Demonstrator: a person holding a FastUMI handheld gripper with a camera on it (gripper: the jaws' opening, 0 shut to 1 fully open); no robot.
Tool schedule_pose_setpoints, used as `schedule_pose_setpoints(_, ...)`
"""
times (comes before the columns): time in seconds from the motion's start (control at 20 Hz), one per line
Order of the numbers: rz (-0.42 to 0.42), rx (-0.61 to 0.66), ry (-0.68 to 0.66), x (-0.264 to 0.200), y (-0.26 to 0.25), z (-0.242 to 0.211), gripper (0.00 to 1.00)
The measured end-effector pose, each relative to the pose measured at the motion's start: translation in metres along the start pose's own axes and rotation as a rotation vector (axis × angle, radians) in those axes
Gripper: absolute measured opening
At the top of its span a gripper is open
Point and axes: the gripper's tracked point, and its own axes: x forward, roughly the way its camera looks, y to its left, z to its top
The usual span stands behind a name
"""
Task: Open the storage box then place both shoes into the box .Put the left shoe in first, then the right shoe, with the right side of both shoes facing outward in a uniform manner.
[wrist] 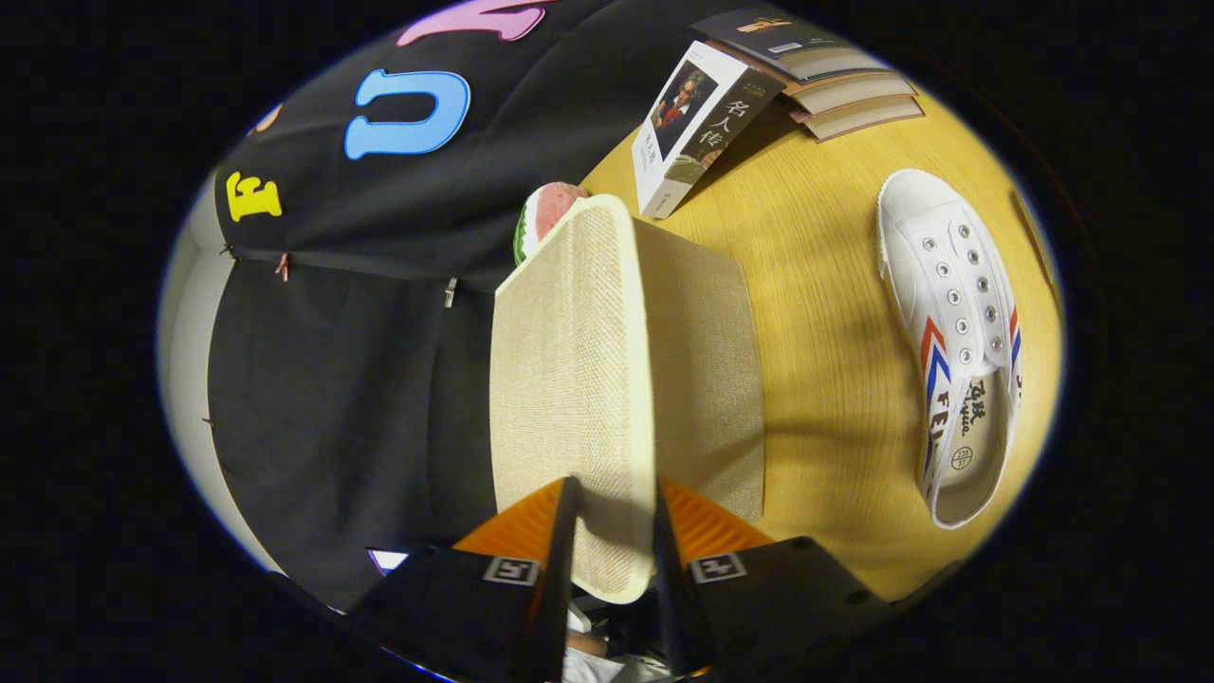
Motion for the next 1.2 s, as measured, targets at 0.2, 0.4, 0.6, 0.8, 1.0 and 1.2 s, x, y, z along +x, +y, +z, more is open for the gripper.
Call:
schedule_pose_setpoints(0.2, 0.001, 0.007, 0.006, -0.002, 0.004, -0.002, 0.09)
schedule_pose_setpoints(0.4, 0.008, 0.009, 0.023, -0.008, 0.010, -0.005, 0.05)
schedule_pose_setpoints(0.6, 0.024, -0.024, 0.006, -0.020, 0.037, 0.002, 0.05)
schedule_pose_setpoints(0.8, 0.089, -0.142, 0.005, -0.027, 0.097, 0.001, 0.05)
schedule_pose_setpoints(1.0, 0.151, -0.206, 0.028, -0.016, 0.151, -0.010, 0.05)
schedule_pose_setpoints(1.2, 0.185, -0.269, 0.048, 0.006, 0.202, -0.020, 0.05)
